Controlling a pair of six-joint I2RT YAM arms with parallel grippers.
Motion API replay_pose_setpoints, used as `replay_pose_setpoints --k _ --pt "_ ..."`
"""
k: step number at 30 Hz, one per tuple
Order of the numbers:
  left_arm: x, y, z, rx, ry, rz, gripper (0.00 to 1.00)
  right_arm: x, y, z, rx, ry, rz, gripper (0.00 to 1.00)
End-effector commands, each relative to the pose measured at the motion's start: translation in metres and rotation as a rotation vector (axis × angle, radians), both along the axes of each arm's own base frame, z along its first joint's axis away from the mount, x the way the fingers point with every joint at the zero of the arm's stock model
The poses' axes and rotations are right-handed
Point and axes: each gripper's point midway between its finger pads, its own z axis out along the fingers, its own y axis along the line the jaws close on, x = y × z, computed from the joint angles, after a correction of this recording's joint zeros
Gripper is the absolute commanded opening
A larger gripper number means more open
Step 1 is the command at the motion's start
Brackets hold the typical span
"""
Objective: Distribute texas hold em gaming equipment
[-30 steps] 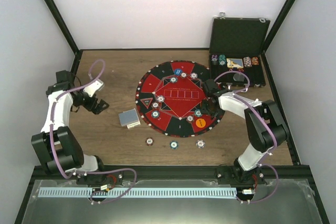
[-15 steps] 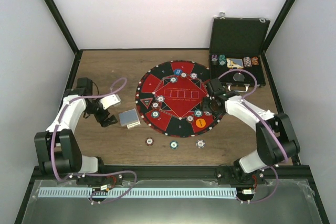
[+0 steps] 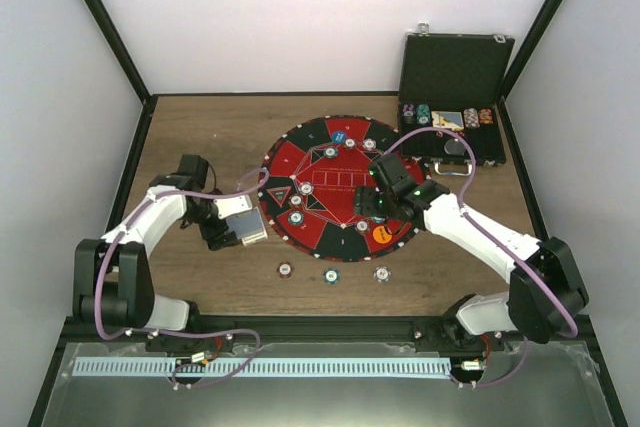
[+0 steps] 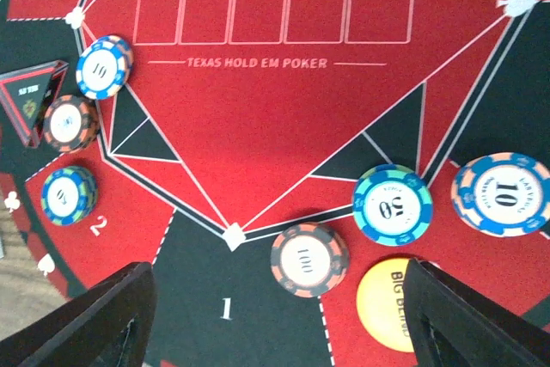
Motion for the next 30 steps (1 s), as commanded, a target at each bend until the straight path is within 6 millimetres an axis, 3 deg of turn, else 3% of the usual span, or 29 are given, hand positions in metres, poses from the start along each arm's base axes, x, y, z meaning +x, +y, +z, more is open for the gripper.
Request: replay_pose_setpoints --k 1,14,30 --pt "0.007 -0.006 -0.011 0.055 -0.036 -0.049 1.00 -0.006 0.016 0.022 0.069 -0.023 0.021 0.81" --pt "0.009 -0.009 -0.016 0.091 -0.055 -0.135 1.00 -0.012 0.034 0.041 0.135 -0.047 0.059 0.81" --pt "0.012 -0.011 -0.024 0.100 -0.058 -0.152 1.00 -0.013 0.039 0.051 0.134 -0.054 0.067 0.80"
